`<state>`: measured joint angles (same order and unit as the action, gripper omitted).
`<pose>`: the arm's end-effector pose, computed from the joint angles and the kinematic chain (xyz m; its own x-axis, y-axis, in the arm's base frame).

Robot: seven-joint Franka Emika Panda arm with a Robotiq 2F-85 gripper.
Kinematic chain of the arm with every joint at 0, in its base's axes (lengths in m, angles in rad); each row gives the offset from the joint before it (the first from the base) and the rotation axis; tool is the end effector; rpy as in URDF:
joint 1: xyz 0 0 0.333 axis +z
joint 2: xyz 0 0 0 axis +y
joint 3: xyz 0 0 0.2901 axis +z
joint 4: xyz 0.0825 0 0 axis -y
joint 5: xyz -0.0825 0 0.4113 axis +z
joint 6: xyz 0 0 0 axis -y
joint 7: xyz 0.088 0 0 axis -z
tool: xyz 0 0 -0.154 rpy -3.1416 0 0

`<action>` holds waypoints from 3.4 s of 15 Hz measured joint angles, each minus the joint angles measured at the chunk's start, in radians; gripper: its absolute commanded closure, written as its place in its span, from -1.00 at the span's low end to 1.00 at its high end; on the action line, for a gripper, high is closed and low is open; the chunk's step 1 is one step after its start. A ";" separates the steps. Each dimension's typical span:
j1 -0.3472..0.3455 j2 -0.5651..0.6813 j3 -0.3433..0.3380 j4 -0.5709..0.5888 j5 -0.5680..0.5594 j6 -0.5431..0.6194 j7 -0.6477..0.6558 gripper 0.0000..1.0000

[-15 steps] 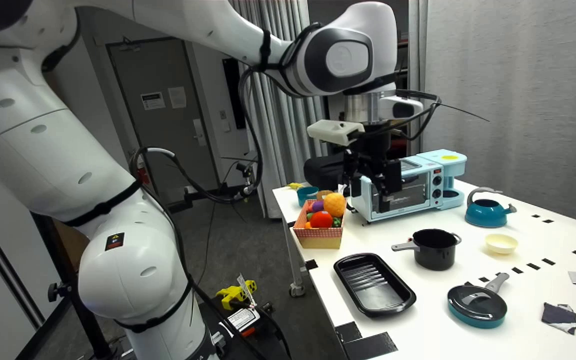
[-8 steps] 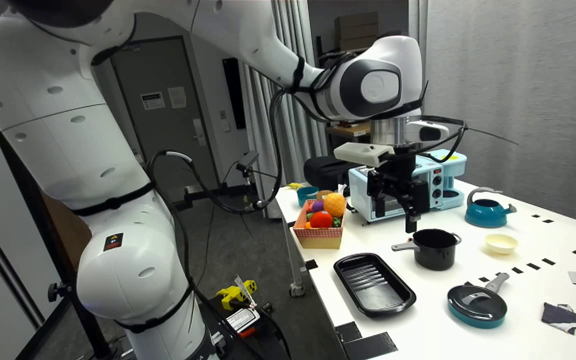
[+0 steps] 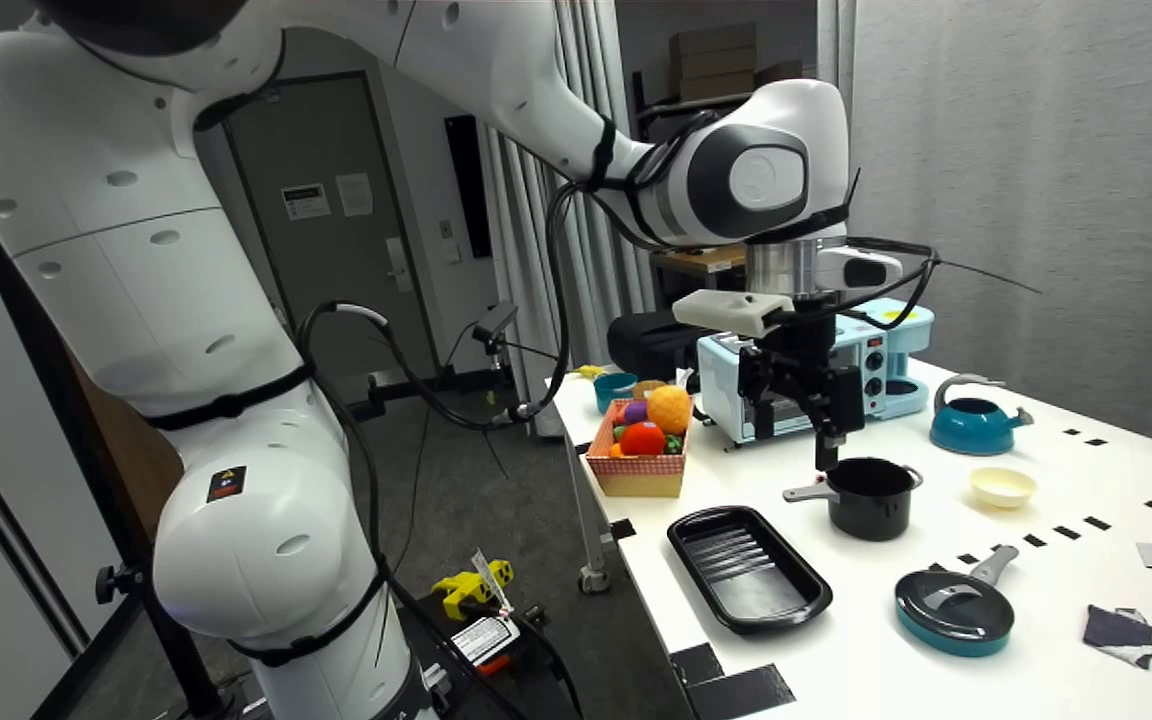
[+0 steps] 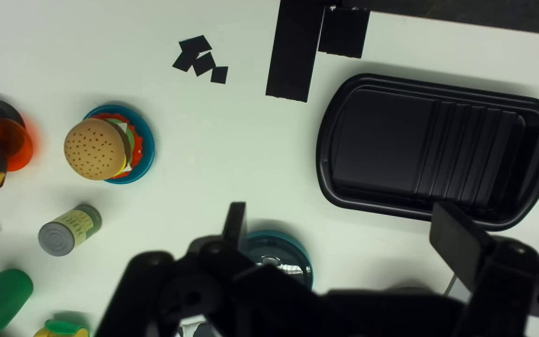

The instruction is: Remove the lid from the pan and place it on the pot

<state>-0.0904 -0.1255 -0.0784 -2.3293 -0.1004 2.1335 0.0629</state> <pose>0.4947 -0.0921 0.2946 0.9822 -0.1754 -0.0677 -0.1703 -0.9825 0.0754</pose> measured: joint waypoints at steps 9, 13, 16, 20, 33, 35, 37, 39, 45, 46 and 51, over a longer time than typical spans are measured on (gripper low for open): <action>0.000 0.009 0.000 0.002 0.000 0.000 0.001 -1.00; 0.000 0.057 -0.003 0.028 0.004 0.007 0.005 -1.00; -0.001 0.126 -0.016 0.079 0.013 0.015 0.005 -1.00; -0.008 0.249 -0.030 0.177 0.044 0.043 0.003 -1.00; -0.023 0.660 -0.037 0.473 0.081 0.200 0.000 -1.00; -0.024 0.704 -0.039 0.511 0.081 0.210 0.005 -1.00; -0.025 0.741 -0.041 0.543 0.081 0.216 0.013 -1.00; -0.026 0.773 -0.041 0.570 0.081 0.220 0.024 -1.00; -0.026 0.845 -0.041 0.619 0.082 0.221 0.059 -0.36; -0.026 0.853 -0.041 0.623 0.082 0.221 0.065 -0.20; -0.026 0.863 -0.049 0.648 0.082 0.221 0.087 0.55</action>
<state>-0.1168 0.7379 -0.1269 -1.6813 -0.0181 2.3550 0.1500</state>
